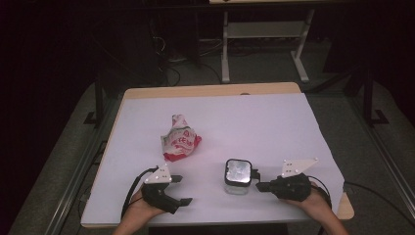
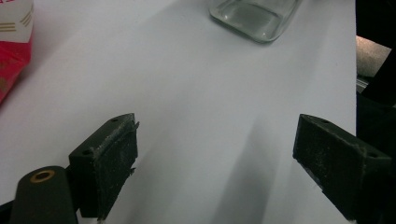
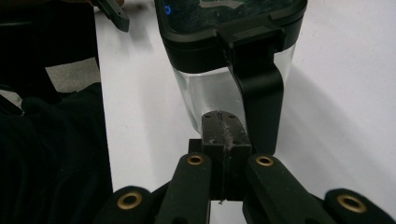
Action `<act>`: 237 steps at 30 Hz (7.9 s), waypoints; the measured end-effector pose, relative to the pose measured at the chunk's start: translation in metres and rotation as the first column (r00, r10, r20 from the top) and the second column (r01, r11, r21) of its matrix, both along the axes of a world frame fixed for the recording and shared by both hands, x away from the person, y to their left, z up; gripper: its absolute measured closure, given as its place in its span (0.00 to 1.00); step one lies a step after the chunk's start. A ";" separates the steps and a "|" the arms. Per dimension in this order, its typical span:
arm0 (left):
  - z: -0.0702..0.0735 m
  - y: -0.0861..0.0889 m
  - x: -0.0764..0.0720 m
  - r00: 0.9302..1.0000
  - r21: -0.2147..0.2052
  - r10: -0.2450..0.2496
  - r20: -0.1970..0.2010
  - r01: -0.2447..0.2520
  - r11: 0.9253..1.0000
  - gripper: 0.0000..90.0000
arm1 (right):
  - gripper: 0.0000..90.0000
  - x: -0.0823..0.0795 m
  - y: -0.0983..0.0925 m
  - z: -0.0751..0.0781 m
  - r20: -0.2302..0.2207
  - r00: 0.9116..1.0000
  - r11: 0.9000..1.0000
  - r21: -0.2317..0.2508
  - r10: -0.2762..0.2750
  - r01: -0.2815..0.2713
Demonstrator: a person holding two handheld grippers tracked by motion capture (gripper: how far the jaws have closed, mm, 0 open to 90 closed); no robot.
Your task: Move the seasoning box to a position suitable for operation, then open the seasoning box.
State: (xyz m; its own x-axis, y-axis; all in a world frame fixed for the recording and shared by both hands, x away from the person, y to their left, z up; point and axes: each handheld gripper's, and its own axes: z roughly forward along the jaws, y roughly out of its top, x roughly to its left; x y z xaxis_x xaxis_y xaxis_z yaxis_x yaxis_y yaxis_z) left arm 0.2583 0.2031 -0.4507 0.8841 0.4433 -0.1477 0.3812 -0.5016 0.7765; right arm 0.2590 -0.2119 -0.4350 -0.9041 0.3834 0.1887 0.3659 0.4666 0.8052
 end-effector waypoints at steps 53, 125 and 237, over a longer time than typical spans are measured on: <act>0.007 -0.008 -0.004 0.999 -0.022 0.006 0.039 -0.005 1.000 0.16 | 0.51 0.013 -0.040 0.004 0.093 0.959 0.963 0.037 -0.269 0.267; 0.041 -0.135 0.043 0.965 0.015 -0.244 0.095 0.243 0.970 0.14 | 0.15 0.023 -0.048 -0.010 0.086 0.915 0.917 -0.028 -0.394 0.398; 0.055 -0.130 0.039 0.958 -0.069 -0.236 0.162 0.249 0.966 1.00 | 0.16 0.023 -0.043 -0.014 0.083 0.926 0.928 -0.034 -0.367 0.371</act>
State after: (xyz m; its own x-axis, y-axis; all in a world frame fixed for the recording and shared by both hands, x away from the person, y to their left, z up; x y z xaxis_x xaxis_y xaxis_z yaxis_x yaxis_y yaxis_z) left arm 0.2976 0.0733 -0.3953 0.9784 0.2039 -0.0333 0.1317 -0.4917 0.8608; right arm 0.2821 -0.2551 -0.4489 -0.7075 0.6997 0.0997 0.4599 0.3486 0.8167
